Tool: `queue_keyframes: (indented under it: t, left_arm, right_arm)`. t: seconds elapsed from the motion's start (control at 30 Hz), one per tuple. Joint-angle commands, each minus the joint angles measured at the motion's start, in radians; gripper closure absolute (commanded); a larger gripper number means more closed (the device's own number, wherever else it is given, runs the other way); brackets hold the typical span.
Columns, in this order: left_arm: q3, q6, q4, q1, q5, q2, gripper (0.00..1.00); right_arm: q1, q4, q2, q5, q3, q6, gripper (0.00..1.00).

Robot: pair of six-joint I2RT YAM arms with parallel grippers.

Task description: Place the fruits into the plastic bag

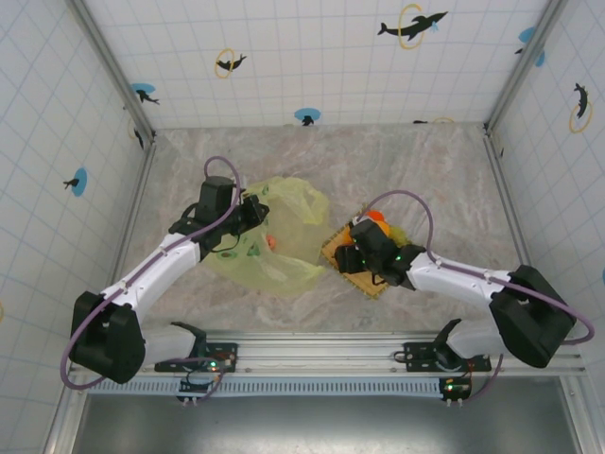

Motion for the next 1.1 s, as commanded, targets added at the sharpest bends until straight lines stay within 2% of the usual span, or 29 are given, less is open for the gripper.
queue_keyframes:
  t: [0.0,0.33,0.63,0.9,1.07]
  left_arm:
    - [0.020,0.020,-0.018,-0.008,-0.016,-0.004,1.00]
    - [0.014,0.022,-0.017,-0.008,-0.012,-0.004,1.00]
    - [0.008,0.021,-0.019,-0.007,-0.009,-0.006,1.00]
    - [0.007,0.023,-0.017,-0.007,-0.010,-0.004,1.00]
    - [0.002,0.024,-0.018,-0.008,-0.009,-0.006,1.00]
  right_arm:
    - [0.001,0.021,0.021,0.012,0.038,0.017,0.22]
    - [-0.002,0.048,0.063,0.001,0.034,0.021,0.23]
    - [-0.007,0.066,0.082,-0.016,0.030,0.021,0.29]
    - [-0.006,0.069,0.024,-0.028,0.014,0.020,0.40]
    - [-0.002,0.063,-0.057,-0.053,-0.008,0.011,0.43]
